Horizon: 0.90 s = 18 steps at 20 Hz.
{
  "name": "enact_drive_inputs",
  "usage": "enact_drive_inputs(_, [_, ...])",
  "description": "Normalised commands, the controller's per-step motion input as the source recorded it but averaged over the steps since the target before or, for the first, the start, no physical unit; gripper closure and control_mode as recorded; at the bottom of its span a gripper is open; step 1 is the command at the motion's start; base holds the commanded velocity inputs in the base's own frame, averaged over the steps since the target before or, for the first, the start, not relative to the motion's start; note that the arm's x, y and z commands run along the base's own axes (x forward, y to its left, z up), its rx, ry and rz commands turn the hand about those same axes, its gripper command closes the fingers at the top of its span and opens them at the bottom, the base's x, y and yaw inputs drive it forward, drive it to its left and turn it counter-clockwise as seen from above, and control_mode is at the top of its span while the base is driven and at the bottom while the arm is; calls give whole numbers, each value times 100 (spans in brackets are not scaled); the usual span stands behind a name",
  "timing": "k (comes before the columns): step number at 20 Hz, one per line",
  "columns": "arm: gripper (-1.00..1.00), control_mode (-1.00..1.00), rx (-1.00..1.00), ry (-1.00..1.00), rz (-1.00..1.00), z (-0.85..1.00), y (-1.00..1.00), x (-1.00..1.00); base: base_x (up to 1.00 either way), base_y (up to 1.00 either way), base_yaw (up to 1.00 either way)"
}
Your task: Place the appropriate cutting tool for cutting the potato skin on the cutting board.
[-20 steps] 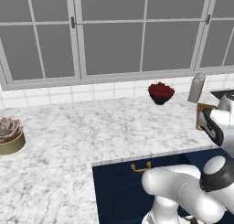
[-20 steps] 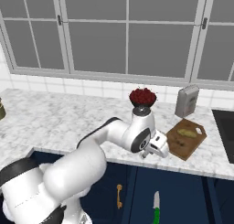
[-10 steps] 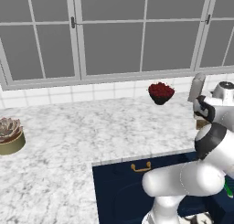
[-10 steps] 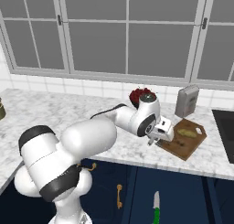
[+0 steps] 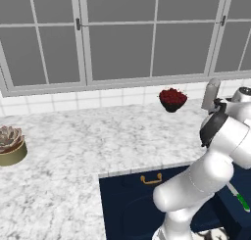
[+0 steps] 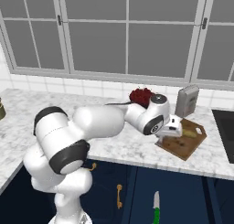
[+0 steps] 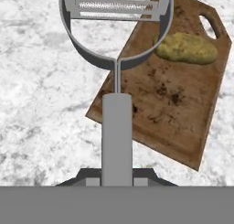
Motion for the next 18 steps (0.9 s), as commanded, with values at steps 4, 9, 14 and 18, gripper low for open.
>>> enact_drive_inputs(4, [100, -100, -1, 1, 16, -20, -15, 33, 0, 0, 0])
enact_drive_inputs(9, [100, -100, -7, 7, 11, -37, -17, 2, 0, 0, 0])
enact_drive_inputs(14, [100, -100, -8, 10, 7, -33, -34, 7, 0, 0, 0])
enact_drive_inputs(18, [100, -100, -4, 9, 5, -17, -25, 27, 0, 0, 0])
